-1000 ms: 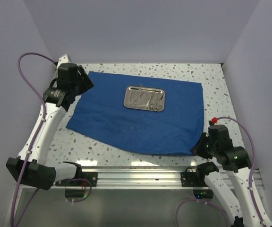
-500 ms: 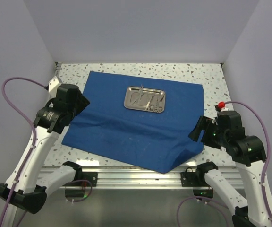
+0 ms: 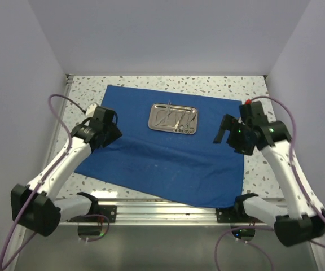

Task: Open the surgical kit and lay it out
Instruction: Open the surgical kit at the center of the board.

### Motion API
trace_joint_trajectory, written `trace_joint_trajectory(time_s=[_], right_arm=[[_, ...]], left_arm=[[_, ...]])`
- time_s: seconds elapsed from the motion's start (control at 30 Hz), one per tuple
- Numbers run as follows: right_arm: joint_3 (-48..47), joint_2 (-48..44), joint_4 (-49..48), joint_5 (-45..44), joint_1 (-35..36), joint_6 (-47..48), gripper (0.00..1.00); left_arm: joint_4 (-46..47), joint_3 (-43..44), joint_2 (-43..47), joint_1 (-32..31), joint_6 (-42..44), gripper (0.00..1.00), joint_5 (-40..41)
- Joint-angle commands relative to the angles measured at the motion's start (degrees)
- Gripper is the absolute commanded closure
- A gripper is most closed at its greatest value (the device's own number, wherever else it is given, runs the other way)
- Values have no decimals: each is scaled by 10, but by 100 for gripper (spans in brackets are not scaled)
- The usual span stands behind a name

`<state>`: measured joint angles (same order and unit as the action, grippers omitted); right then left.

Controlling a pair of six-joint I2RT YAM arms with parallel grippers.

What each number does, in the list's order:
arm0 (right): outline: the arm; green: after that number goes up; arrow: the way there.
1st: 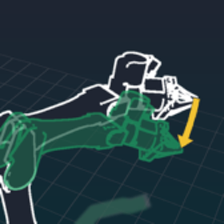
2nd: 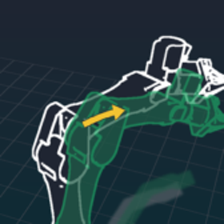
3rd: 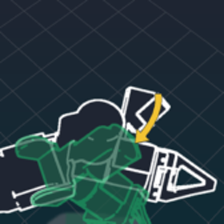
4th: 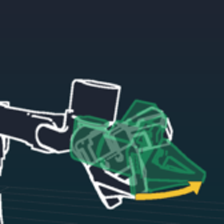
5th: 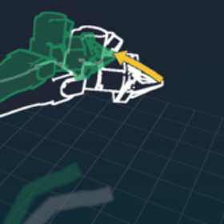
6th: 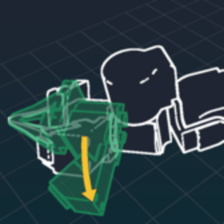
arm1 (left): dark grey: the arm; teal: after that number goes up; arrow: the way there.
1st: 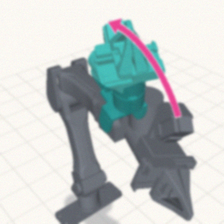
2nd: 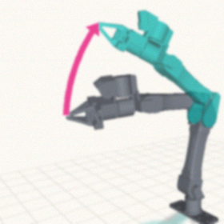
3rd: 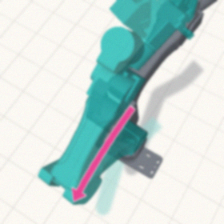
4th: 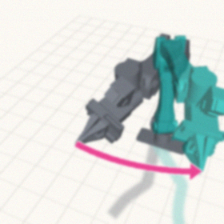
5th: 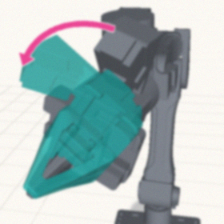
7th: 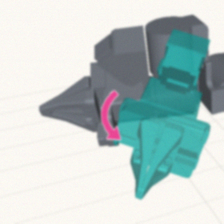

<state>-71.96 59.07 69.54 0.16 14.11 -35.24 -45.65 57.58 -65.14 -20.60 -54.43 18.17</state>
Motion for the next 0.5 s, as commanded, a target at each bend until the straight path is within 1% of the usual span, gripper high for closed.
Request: trace_joint_trajectory(time_s=[0.0, 0.03, 0.1, 0.13, 0.2, 0.23, 0.27, 0.3, 0.33, 0.37, 0.4, 0.43, 0.47], right_arm=[[14, 113, -128, 12, -8, -32, 2], [3, 170, -154, -1, -13, -33, 2], [-39, 231, -180, -1, -23, -40, 2], [-56, 284, -203, -1, -26, -43, 2], [-107, 328, -251, 4, -31, -53, 4], [-125, 375, -269, 3, -31, -54, 5], [-147, 398, -281, -1, -31, -53, 7], [-202, 429, -288, -1, -32, -47, 8], [-234, 458, -284, -16, -33, -40, 9], [-269, 524, -277, -27, -35, -28, 9], [-340, 557, -258, -33, -38, -25, 9], [-374, 588, -250, -37, -42, -23, 10], [-406, 648, -242, -36, -46, -24, 11]], left_arm=[[116, -39, -36, -4, 18, 51, -43], [129, -46, -40, -4, 17, 56, -50], [142, -64, -52, -5, 8, 58, -67], [142, -72, -53, -5, 0, 60, -72], [144, -98, -44, -7, -7, 62, -85], [145, -107, -39, -8, -13, 64, -90], [154, -117, -34, -10, -15, 65, -103], [158, -137, -29, -11, -16, 66, -110], [163, -148, -28, -14, -19, 66, -118], [172, -164, -30, -20, -20, 67, -130], [175, -172, -32, -22, -20, 69, -134], [180, -179, -34, -25, -18, 69, -138], [196, -189, -37, -29, -16, 70, -147]])
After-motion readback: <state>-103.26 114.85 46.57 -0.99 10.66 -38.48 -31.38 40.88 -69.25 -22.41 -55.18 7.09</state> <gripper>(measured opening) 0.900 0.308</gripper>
